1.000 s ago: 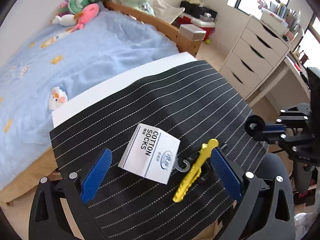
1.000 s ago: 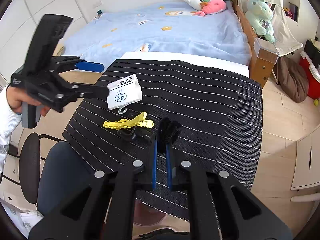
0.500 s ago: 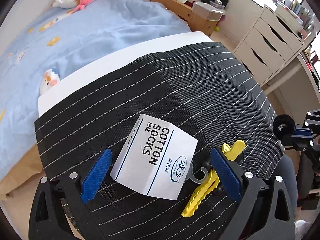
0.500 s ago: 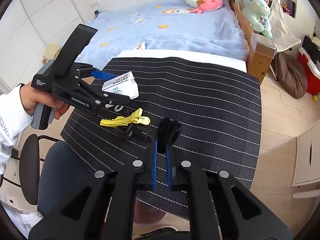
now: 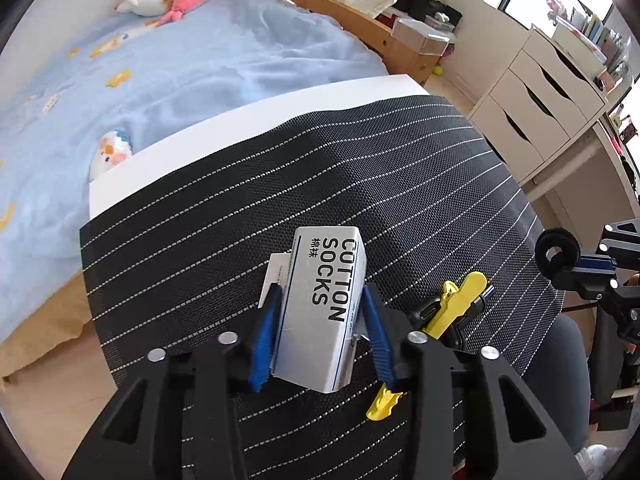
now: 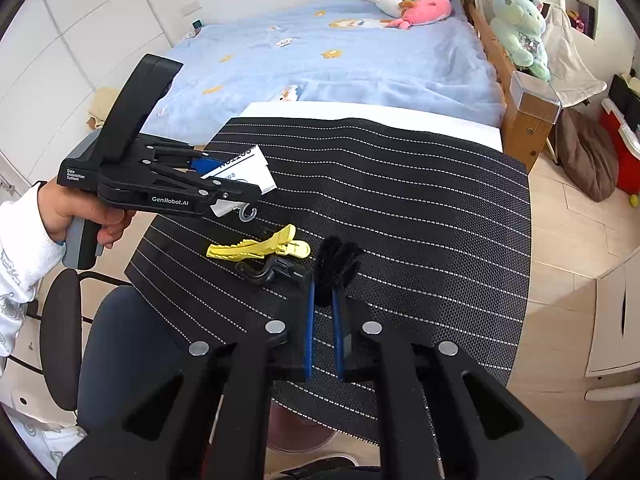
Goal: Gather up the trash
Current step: 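Carry the black scrunchie over the pink bin and open the right gripper while the left gripper holds the box, then lower the COTTON SOCKS box over the pink bin and open the left gripper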
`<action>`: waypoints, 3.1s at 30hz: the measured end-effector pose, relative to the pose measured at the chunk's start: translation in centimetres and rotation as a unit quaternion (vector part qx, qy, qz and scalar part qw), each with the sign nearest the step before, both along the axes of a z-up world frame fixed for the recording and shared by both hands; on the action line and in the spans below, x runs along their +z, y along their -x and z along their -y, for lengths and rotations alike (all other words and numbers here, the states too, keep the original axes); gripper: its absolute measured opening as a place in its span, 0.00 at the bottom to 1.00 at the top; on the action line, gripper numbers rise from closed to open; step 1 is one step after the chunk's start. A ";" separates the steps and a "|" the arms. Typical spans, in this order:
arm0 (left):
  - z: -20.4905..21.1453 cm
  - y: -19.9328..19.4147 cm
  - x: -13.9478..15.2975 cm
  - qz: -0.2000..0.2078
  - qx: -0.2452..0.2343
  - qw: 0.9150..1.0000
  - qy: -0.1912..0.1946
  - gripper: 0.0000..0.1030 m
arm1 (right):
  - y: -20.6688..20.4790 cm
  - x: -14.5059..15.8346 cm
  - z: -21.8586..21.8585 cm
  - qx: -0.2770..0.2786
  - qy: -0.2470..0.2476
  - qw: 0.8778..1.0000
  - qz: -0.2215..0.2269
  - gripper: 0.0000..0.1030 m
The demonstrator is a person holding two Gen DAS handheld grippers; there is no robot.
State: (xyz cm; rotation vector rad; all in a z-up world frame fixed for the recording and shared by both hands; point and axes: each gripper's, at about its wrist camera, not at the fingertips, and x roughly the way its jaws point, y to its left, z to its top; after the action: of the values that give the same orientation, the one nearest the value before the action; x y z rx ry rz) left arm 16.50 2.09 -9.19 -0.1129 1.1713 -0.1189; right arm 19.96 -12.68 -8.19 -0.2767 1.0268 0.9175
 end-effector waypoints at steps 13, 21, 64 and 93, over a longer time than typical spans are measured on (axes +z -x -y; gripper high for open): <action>-0.2 3.2 3.0 0.049 0.017 0.999 0.000 0.26 | 1.2 1.8 -0.6 0.013 -0.011 1.000 0.017 0.07; 1.8 6.2 6.3 0.090 0.005 0.996 -0.007 0.26 | 2.7 3.2 -0.1 0.025 -0.022 0.999 0.031 0.07; 9.6 22.2 8.6 0.155 -0.009 0.988 0.017 0.26 | 16.8 2.6 5.7 0.068 -0.022 0.997 0.024 0.80; 12.1 22.2 8.0 0.144 -0.047 0.988 0.015 0.27 | 14.9 4.7 8.7 -0.026 -0.041 0.997 0.052 0.94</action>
State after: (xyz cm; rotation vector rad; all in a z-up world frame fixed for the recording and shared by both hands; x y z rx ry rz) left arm -5.73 -10.05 -1.19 -0.0652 0.8867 -0.2284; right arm 5.10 -21.33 -3.49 -0.2257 0.8944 0.8880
